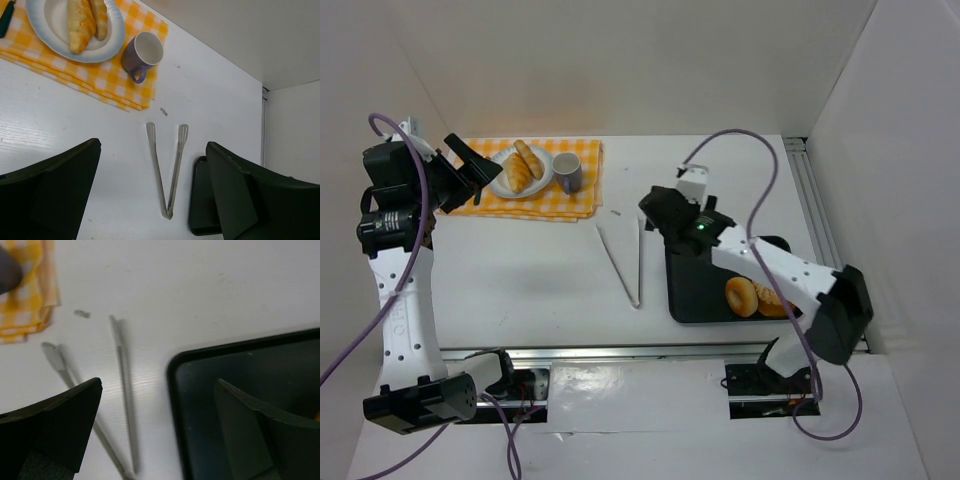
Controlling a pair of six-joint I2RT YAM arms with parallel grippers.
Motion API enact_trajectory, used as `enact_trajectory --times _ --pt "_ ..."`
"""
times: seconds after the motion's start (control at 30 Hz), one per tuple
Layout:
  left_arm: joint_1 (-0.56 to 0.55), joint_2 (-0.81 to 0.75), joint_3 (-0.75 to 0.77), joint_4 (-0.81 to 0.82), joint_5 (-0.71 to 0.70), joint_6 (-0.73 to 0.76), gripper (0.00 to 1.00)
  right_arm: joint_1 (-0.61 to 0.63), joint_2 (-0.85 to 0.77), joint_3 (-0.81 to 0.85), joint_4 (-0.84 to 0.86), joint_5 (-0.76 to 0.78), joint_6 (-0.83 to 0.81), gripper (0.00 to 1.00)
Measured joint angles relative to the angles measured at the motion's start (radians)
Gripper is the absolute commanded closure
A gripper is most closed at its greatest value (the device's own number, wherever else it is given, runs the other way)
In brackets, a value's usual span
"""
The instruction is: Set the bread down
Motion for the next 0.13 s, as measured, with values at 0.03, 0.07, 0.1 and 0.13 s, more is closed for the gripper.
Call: enact_trajectory --times 0.03,0.07,0.1,0.13 --pt "0.0 0.0 0.0 0.0 0.0 0.0 0.0 -0.014 -0.058 -0.038 -0.035 0.023 0.015 0.0" --pt "0.0 0.001 -0.001 0.0 0.0 0.0 0.0 -0.027 -0.103 -0.069 -0.064 0.04 0.028 0.0" --pt "0.0 0.002 -0.001 0.0 0.0 0.001 0.0 -0.038 -0.148 -0.103 -0.097 0.053 0.041 0.0" --pt "0.0 0.003 -0.001 0.0 0.001 0.001 0.0 -0.047 -0.195 -0.148 -0.105 0.061 0.055 0.0"
